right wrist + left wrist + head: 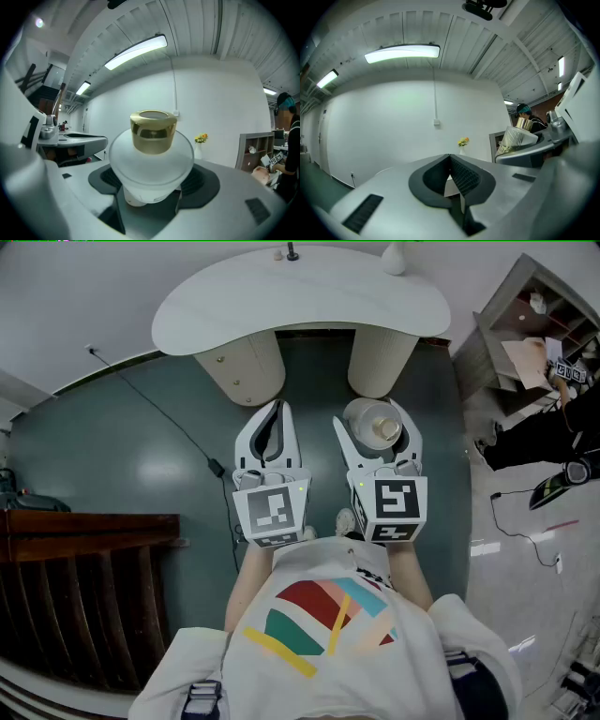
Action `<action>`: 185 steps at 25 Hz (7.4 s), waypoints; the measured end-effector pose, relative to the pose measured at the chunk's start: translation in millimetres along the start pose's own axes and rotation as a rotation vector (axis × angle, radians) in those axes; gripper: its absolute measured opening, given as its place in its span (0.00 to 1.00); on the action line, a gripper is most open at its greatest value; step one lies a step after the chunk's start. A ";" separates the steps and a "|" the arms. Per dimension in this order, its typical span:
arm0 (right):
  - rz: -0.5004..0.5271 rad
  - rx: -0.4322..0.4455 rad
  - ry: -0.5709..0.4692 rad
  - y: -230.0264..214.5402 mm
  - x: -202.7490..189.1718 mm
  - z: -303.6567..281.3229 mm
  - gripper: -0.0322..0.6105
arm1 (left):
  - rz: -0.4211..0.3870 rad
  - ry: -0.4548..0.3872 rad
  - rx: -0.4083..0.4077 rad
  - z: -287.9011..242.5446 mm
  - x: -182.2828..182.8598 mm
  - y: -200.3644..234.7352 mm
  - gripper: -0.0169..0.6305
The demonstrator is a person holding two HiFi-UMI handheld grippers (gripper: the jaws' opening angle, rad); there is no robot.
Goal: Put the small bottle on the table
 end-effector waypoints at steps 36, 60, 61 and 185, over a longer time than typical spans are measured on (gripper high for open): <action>0.048 0.011 -0.078 -85.2 -28.3 -8.4 0.59 | -0.055 -0.074 0.088 -59.8 -4.4 -39.0 0.05; 0.079 0.026 -0.059 -99.0 -19.8 -130.0 0.59 | -0.047 -0.077 0.046 -182.5 -6.9 14.7 0.05; 0.079 0.026 -0.055 -100.7 -19.4 -138.5 0.59 | -0.047 -0.074 0.042 -190.3 -7.2 17.4 0.05; 0.258 0.230 0.473 -214.7 -113.4 -815.4 0.59 | 0.023 0.125 0.084 -616.6 3.9 216.2 0.05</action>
Point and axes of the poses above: the fingertips, and each gripper's own axes: z backward along the fingers, y to its left, x out of its top, the point moved 5 cm from there along z, backward along the fingers, and after that the axes turned 12 degrees about z, right-handed, at the moved point
